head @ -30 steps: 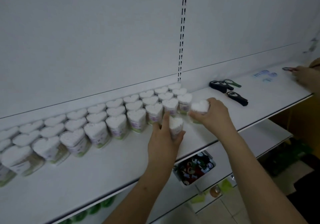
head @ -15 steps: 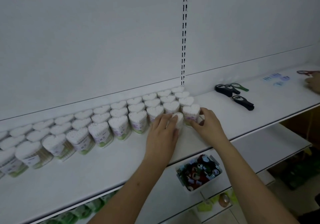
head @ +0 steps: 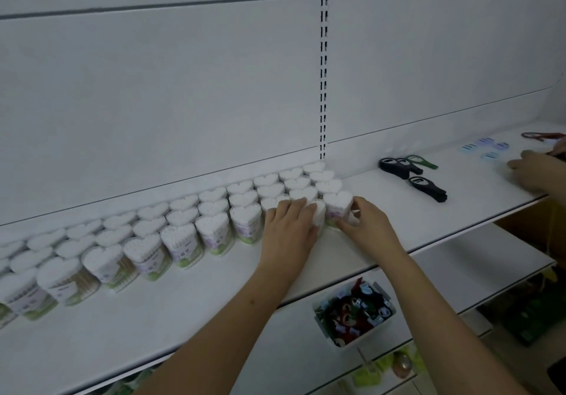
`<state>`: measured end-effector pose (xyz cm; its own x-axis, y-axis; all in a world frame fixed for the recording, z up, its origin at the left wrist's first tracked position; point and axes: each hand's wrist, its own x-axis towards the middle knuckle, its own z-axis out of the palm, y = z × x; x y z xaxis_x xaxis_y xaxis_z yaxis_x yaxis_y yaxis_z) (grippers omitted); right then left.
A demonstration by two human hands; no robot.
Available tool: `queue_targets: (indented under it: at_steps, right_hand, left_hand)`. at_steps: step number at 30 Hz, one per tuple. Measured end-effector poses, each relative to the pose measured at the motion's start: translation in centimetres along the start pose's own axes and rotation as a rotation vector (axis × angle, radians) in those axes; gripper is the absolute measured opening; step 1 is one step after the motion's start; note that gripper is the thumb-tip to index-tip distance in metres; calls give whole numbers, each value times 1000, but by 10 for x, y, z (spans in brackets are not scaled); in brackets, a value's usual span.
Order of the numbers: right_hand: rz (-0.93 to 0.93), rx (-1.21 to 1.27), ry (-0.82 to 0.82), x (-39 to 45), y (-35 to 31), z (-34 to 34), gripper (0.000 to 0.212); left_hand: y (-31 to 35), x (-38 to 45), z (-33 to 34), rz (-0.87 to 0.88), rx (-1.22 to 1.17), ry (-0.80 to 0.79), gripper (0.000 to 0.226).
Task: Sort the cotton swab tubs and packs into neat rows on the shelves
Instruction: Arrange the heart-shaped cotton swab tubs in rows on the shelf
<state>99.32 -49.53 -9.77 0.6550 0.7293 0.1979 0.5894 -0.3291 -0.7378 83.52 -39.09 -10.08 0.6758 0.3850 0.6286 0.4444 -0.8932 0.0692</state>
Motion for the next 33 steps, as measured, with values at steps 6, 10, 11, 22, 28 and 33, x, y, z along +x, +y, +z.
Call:
queue_targets:
  at_steps: [6, 10, 11, 22, 28, 33]
  right_hand:
    - [-65, -122, 177, -10, -35, -18, 75]
    - [-308, 75, 338, -17, -104, -12, 61]
    - [-348, 135, 316, -19, -122, -3, 59]
    - [-748, 522, -220, -125, -331, 180, 59]
    - [-902, 628, -420, -211, -464, 279, 61]
    - [-945, 704, -613, -286, -568, 362, 57]
  left_hand:
    - [0, -19, -30, -82, -112, 29, 58]
    - [-9, -63, -69, -297, -233, 144, 52]
    - [-14, -76, -78, -358, -245, 158, 52]
    - [-129, -236, -210, -787, -87, 357, 53]
    - [-219, -339, -301, -962, 36, 484, 54]
    - [-289, -425, -385, -1084, 115, 568, 57]
